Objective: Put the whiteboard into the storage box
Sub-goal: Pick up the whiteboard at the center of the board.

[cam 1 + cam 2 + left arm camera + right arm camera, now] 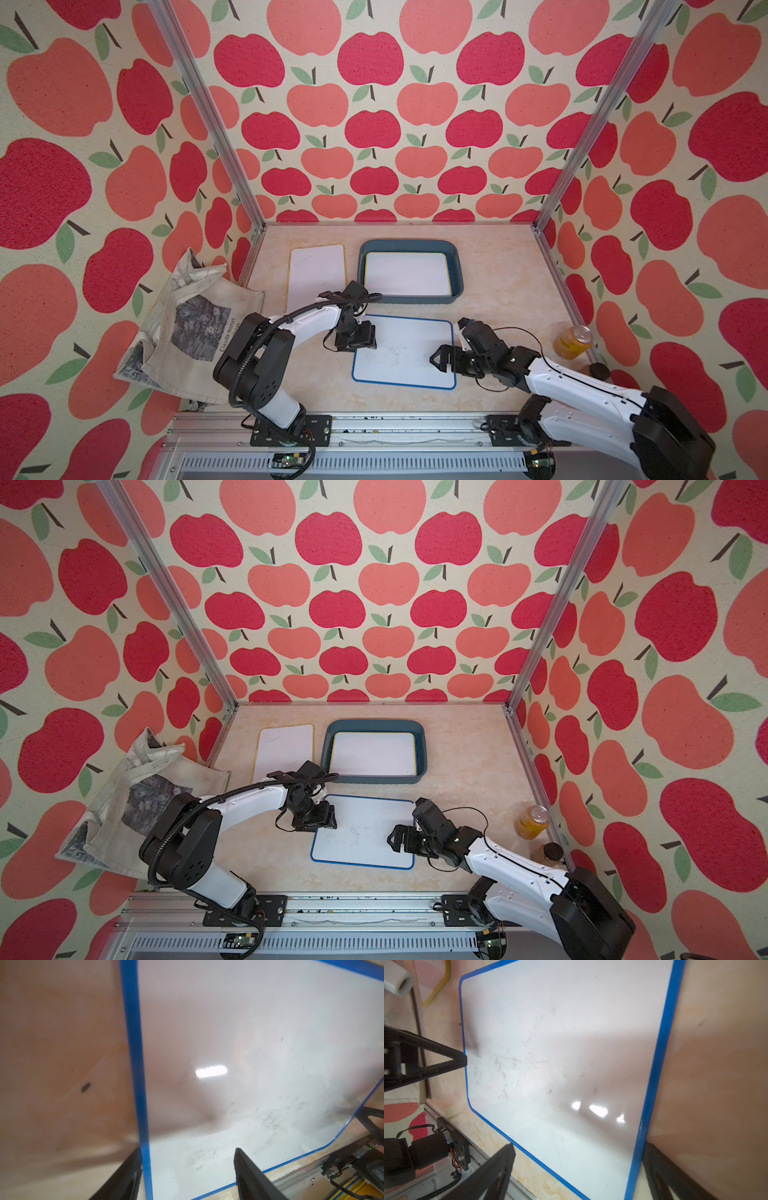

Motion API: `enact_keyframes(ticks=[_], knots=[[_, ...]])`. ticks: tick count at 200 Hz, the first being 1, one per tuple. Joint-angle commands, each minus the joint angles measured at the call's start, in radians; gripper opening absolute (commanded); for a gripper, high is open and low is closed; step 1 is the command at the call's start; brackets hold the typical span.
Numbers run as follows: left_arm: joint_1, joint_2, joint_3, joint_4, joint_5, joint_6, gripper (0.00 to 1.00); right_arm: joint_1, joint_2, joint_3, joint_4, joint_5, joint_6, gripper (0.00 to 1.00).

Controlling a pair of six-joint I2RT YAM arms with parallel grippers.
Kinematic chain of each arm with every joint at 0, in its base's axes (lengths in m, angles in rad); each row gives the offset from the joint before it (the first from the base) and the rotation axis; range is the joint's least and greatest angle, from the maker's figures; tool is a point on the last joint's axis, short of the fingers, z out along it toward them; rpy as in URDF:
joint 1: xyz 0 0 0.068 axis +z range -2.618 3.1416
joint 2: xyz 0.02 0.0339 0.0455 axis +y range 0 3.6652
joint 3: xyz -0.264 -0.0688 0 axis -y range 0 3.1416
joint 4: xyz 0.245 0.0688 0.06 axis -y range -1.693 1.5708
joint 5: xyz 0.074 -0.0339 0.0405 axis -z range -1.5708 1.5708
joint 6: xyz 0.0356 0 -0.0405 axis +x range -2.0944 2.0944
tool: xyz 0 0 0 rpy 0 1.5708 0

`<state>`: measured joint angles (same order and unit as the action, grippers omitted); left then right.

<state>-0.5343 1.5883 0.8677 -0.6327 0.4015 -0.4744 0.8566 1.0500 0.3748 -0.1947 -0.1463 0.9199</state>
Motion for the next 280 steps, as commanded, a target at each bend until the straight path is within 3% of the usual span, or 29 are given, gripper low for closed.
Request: enact_keyframes(ticks=[1,23,61,81,110,195,280], knots=[[-0.078,0.032,-0.012,0.274,0.645,0.058,0.70,0.041,0.096,-0.085,0.144,-0.154,0.031,0.99],[-0.069,0.017,-0.037,0.310,0.710,0.063,0.70,0.042,0.091,-0.103,0.194,-0.166,0.046,0.99],[0.018,-0.017,-0.147,0.565,0.817,-0.067,0.69,0.042,0.079,-0.129,0.255,-0.183,0.066,0.99],[0.024,-0.025,-0.157,0.599,0.845,-0.095,0.67,0.042,0.072,-0.126,0.247,-0.183,0.057,0.99],[0.015,-0.043,-0.123,0.454,0.819,-0.015,0.67,0.042,0.062,-0.114,0.233,-0.191,0.053,0.99],[0.031,-0.106,-0.239,0.709,0.824,-0.187,0.60,0.044,-0.021,-0.135,0.208,-0.175,0.063,0.99],[0.031,-0.174,-0.292,0.754,0.795,-0.235,0.38,0.042,-0.085,-0.154,0.166,-0.155,0.059,0.99]])
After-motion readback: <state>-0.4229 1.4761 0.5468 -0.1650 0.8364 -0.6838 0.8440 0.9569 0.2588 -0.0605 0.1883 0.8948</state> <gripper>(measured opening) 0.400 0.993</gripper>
